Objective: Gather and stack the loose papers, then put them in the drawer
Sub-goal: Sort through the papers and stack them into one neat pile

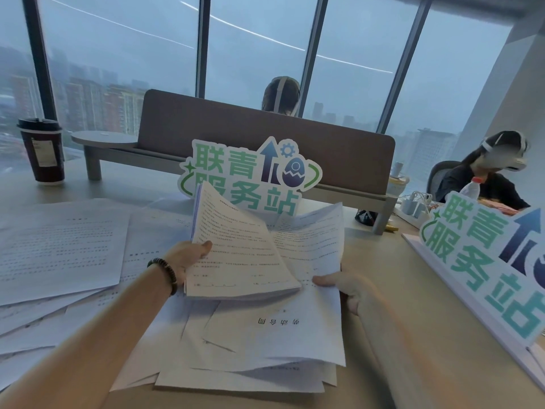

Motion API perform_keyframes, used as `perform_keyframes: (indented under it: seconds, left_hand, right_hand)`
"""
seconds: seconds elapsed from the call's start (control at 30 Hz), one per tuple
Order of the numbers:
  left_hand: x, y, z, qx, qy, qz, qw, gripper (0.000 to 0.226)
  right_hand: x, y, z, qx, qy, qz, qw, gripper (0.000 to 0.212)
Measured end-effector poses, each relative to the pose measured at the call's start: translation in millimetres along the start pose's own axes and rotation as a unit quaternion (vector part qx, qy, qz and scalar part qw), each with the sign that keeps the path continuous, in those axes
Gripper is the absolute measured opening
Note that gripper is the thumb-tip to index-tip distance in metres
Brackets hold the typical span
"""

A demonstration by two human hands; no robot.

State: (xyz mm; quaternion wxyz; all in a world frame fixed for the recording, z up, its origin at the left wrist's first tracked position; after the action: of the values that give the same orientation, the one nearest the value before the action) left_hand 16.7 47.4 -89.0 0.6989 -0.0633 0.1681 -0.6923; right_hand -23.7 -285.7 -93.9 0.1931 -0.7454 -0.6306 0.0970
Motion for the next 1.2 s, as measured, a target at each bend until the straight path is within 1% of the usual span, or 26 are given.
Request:
perform_keyframes:
  seconds: [0.07,0.17,0.27,0.33,0.43,0.57,0.6,0.67,0.7,0.77,0.87,1.0,1.03,1.1,1.2]
  left_hand:
    - [-2,0,2,0.002,-0.012,0.001,1.000,0.017]
    - [-4,0,3,0.003,-0.019,0.005,1.000,0.017]
    - [-4,1,2,0.000,-0.018,0.004,1.000,0.017]
    - [-4,2,1,0.001,-0.019,0.004,1.000,0.018]
    - [-5,2,1,-0.002,-0.017,0.005,1.000,0.020]
    - [-7,1,3,-0.002,-0.026,0.007,1.000,0.021]
    - [-8,1,4,0.000,-0.030,0.009,1.000,0.020]
    - [-10,1,6,0.005,-0.034,0.014,0.999,0.020]
    - [-10,1,6,0.007,-0.034,0.016,0.999,0.022]
    - [-10,2,5,0.009,-0.030,0.014,0.999,0.027]
    - [-9,2,4,0.008,-0.017,0.011,1.000,0.029]
    - [-9,3,4,0.011,-0.005,0.011,1.000,0.027]
    - [-9,4,4,0.013,-0.004,0.011,1.000,0.026]
    - [-10,3,3,0.008,-0.003,0.011,1.000,0.027]
    - [-12,4,1,0.004,0.001,0.014,1.000,0.028]
  right_hand:
    - [-6,2,-3,-0.008,0.013,0.005,1.000,0.022]
    - [-12,1,-5,-0.008,0.003,0.014,1.000,0.036]
    - [-12,-3,-6,-0.010,0.023,0.017,1.000,0.042]
    - [-9,-3,-6,-0.017,0.040,0.020,0.999,0.038]
    - [-6,-1,-3,-0.019,0.047,0.017,0.999,0.025]
    - [-13,-2,-7,-0.018,0.046,0.032,0.998,0.022]
    - [-16,-3,-9,-0.015,0.042,0.038,0.998,0.025]
    - [-21,-2,-12,-0.018,0.022,0.048,0.998,0.044]
    - [-21,-3,-12,-0.018,0.015,0.043,0.999,0.050]
    - [-18,-6,-11,-0.014,0.007,0.033,0.999,0.047]
    - [-12,-6,-9,-0.007,-0.008,0.021,1.000,0.041]
    - [-19,6,-6,-0.003,-0.041,0.049,0.998,0.046]
    - [-20,1,-11,-0.009,-0.057,0.061,0.997,0.044]
    - [-16,-15,-32,-0.052,-0.082,0.078,0.992,0.035]
    - [-6,-40,-72,-0.135,-0.131,0.068,0.980,0.026]
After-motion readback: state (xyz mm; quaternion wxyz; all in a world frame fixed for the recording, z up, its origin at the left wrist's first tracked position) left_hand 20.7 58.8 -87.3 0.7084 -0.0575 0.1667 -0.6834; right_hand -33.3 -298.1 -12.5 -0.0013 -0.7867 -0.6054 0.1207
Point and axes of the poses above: each hand's wrist, its own y-axis towards the middle knuckle, its own x-axis out of the palm, z = x × y, the point moved 7 cm from there along y, towards the middle knuckle, and after that the axes turned 12 degrees about y, right-handed, at the moved point
